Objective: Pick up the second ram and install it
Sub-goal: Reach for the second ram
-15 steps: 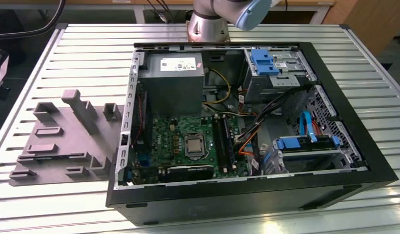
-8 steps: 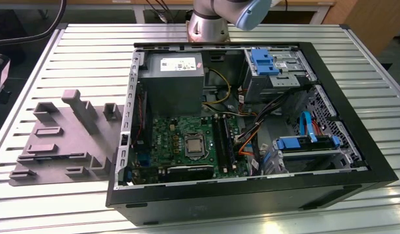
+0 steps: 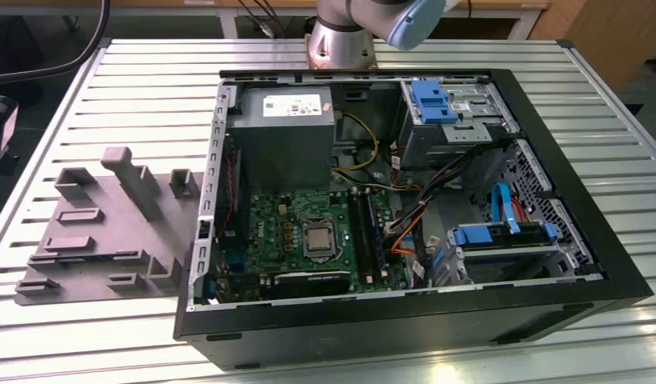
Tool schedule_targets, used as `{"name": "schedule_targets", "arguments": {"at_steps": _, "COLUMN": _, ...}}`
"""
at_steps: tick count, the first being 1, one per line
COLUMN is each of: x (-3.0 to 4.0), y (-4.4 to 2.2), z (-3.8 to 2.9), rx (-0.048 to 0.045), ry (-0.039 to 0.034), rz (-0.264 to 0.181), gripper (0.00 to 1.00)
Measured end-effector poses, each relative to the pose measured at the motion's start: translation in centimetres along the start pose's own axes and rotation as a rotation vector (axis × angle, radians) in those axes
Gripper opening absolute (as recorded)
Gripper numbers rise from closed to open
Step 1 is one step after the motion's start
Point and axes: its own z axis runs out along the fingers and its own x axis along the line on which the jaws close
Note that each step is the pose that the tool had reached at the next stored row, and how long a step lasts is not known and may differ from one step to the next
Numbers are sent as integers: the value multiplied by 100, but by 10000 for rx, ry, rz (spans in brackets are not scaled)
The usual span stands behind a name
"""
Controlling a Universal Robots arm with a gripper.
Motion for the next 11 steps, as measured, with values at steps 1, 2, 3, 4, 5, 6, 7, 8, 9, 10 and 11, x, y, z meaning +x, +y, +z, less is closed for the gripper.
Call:
{"name": "schedule_targets", "arguments": {"at_steps": 1, "x": 0, "y": -5, "z": 6, "rx": 0, "ry": 1, "rz": 0, "gripper": 11}}
{"name": "schedule_targets", "arguments": {"at_steps": 2, "x": 0, "y": -10, "z": 12, "rx": 1, "ry": 1, "rz": 0, "gripper": 11}}
{"name": "schedule_targets", "arguments": {"at_steps": 3, "x": -1, "y": -15, "z": 16, "rx": 1, "ry": 4, "rz": 0, "gripper": 11}}
{"name": "schedule_targets", "arguments": {"at_steps": 4, "x": -1, "y": -22, "z": 19, "rx": 2, "ry": 6, "rz": 0, "gripper": 11}}
{"name": "schedule_targets", "arguments": {"at_steps": 5, "x": -1, "y": -28, "z": 25, "rx": 1, "ry": 6, "rz": 0, "gripper": 11}}
{"name": "schedule_targets", "arguments": {"at_steps": 6, "x": -2, "y": -34, "z": 30, "rx": 0, "ry": 5, "rz": 1, "gripper": 11}}
{"name": "schedule_targets", "arguments": {"at_steps": 7, "x": -2, "y": -40, "z": 35, "rx": 1, "ry": 6, "rz": 0, "gripper": 11}}
{"name": "schedule_targets", "arguments": {"at_steps": 8, "x": -2, "y": -47, "z": 40, "rx": 1, "ry": 7, "rz": 0, "gripper": 11}}
{"name": "schedule_targets", "arguments": {"at_steps": 9, "x": -3, "y": -55, "z": 46, "rx": 1, "ry": 8, "rz": 0, "gripper": 11}}
{"name": "schedule_targets", "arguments": {"at_steps": 10, "x": -4, "y": -63, "z": 50, "rx": 2, "ry": 10, "rz": 0, "gripper": 11}}
{"name": "schedule_targets", "arguments": {"at_steps": 11, "x": -4, "y": -71, "z": 55, "rx": 2, "ry": 13, "rz": 1, "gripper": 11}}
